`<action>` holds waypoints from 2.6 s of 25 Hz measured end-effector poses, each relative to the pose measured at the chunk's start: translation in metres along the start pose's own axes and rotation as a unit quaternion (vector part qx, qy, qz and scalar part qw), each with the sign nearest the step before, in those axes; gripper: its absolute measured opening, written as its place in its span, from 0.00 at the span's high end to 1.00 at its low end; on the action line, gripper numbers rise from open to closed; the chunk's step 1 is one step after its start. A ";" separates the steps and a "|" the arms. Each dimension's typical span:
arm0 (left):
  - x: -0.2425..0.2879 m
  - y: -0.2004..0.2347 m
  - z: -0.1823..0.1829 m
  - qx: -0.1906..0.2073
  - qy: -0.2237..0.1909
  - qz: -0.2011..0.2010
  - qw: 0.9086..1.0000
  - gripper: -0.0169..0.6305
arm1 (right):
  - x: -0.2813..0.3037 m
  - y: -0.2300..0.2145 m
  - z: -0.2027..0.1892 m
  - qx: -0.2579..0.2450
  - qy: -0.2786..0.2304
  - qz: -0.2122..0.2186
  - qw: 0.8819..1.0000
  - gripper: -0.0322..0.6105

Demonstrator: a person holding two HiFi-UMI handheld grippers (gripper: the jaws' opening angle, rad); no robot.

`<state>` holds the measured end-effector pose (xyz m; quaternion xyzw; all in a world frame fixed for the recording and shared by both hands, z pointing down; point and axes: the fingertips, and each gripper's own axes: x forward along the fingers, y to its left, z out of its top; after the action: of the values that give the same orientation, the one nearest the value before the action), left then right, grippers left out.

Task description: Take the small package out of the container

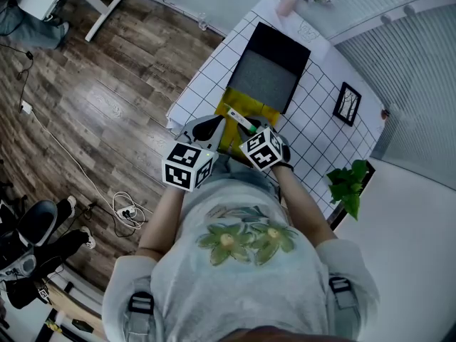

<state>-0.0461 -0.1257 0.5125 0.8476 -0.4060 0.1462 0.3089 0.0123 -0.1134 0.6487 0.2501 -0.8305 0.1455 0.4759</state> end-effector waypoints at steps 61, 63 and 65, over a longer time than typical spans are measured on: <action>-0.029 -0.023 -0.017 0.018 -0.009 0.018 1.000 0.96 | -0.101 0.022 0.056 -0.011 -0.121 -0.032 0.992 0.82; -0.031 -0.027 -0.018 0.020 -0.009 0.019 1.000 0.96 | -0.107 0.024 0.056 -0.010 -0.126 -0.030 0.992 0.82; -0.032 -0.031 -0.020 0.021 -0.008 0.019 1.000 0.96 | -0.112 0.025 0.055 -0.011 -0.130 -0.032 0.991 0.82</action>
<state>-0.0419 -0.0786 0.4996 0.8472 -0.4215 0.1537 0.2845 0.0063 -0.0873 0.5243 0.2884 -0.8783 0.0878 0.3712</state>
